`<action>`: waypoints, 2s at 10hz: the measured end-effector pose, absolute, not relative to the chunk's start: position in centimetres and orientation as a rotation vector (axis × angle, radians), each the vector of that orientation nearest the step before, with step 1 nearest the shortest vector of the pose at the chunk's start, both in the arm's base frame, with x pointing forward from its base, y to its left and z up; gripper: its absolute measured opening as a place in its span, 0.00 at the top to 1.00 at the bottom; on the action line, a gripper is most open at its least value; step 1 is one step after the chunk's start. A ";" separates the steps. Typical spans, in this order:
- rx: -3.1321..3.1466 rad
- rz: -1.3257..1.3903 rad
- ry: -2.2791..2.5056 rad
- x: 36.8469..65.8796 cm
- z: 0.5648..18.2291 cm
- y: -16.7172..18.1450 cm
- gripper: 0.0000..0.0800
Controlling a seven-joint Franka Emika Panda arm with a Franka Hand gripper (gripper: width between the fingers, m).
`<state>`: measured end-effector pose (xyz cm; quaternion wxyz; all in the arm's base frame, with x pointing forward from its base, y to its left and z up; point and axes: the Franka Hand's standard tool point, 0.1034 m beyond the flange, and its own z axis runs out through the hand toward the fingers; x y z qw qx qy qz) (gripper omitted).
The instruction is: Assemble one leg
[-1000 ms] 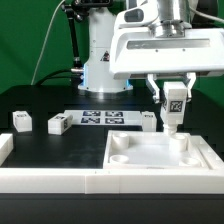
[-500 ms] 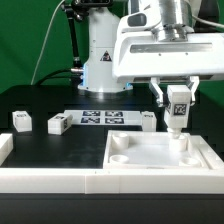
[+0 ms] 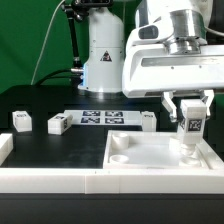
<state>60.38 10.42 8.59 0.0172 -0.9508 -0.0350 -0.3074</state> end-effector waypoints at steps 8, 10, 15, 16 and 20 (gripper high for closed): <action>-2.966 -0.900 -0.118 60.8 8.0 10.9 0.64; -2.977 -0.878 -0.122 60.3 6.9 10.8 0.64; -2.974 -0.891 -0.120 60.3 6.5 10.9 0.64; -2.980 -0.868 -0.121 60.2 6.2 10.9 0.64; -2.982 -0.865 -0.121 60.1 6.1 10.8 0.21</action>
Offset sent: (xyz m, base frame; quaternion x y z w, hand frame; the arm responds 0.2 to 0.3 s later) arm 0.0007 0.0036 -0.0056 -0.0010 0.0123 0.0049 0.9999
